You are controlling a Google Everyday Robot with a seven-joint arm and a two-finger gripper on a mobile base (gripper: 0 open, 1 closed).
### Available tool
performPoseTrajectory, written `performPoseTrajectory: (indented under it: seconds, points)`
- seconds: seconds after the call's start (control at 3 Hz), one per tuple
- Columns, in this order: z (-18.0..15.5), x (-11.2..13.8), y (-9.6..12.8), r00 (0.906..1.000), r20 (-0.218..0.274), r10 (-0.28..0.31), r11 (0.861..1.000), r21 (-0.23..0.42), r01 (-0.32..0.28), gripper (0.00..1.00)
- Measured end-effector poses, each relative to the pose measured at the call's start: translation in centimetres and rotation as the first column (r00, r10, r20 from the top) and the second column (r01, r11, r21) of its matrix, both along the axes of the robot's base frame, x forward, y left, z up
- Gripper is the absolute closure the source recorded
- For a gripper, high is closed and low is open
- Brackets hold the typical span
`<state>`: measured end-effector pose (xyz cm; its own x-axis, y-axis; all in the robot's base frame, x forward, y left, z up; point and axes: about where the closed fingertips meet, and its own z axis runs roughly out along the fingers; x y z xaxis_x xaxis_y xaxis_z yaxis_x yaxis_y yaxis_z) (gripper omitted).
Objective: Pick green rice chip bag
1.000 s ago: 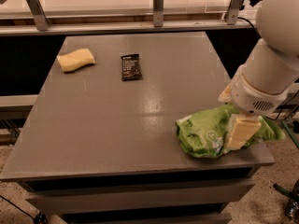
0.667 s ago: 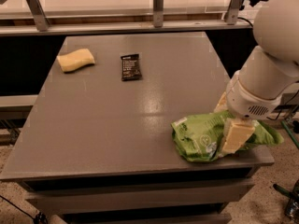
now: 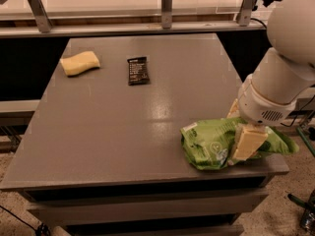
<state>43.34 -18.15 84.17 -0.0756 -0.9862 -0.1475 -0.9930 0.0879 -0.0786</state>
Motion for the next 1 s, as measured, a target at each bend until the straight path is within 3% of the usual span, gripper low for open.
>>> performPoseTrajectory:
  seconds: [0.33,0.67,1.0]
  points:
    - [3.1,0.3,-1.3,0.9971,0.011,-0.075,0.995,0.061,0.074,1.00]
    - [7.2,0.6,-2.1,0.9925,0.016,-0.121,0.980,0.160,0.117,1.00]
    - [7.9,0.9,-1.9,0.9923,0.033,-0.120,0.979,0.170,0.113,1.00]
